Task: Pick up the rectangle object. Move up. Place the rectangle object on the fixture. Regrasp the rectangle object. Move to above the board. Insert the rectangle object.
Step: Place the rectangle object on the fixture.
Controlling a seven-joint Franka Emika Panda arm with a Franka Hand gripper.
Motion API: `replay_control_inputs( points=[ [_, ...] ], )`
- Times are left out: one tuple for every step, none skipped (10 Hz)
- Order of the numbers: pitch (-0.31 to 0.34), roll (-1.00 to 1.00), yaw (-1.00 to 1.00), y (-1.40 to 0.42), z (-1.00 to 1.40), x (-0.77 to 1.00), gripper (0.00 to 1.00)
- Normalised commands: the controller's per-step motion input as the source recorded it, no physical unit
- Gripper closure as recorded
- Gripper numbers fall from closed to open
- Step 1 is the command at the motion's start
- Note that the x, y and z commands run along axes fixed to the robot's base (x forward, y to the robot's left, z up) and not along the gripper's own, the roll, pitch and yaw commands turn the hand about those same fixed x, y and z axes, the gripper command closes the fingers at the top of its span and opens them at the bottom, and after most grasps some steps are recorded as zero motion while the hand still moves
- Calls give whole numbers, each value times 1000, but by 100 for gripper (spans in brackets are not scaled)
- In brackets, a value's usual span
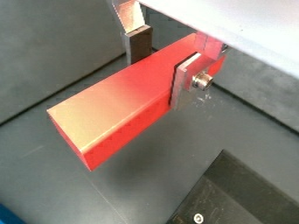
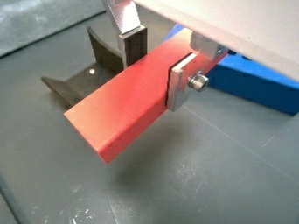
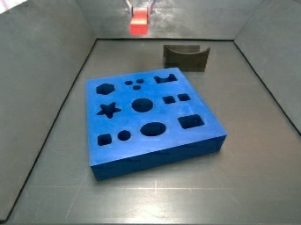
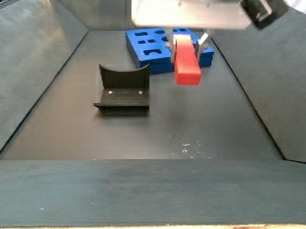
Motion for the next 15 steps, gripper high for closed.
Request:
replay_control_inputs(
  points=[
    [63,102,11,4,834,-25,100],
    [69,109,17,1,707,-21,100],
    [76,115,26,1,538,-12,100],
    [83,112,29,-2,410,-7,100],
    [87,99,27,0,237,-1,100],
    [-362,-158,41,-675,-217,1000,100],
    [-351,-162,40,-666,-272,1000,100],
    [-295,-157,35,-611,-266,1000,100],
    [-176,-144,23,-520,-224,1000,100],
    [-117,-139,19,-493,-209,1000,100],
    [-53,-112,17,-431,-194,1000,100],
    [-32,-96,17,-385,-185,1000,100],
    [-13,-76,20,-318,-161,1000,100],
    [-9,-77,19,-281,-148,1000,100],
    [-3,-78,18,-244,-138,1000,100]
  ],
)
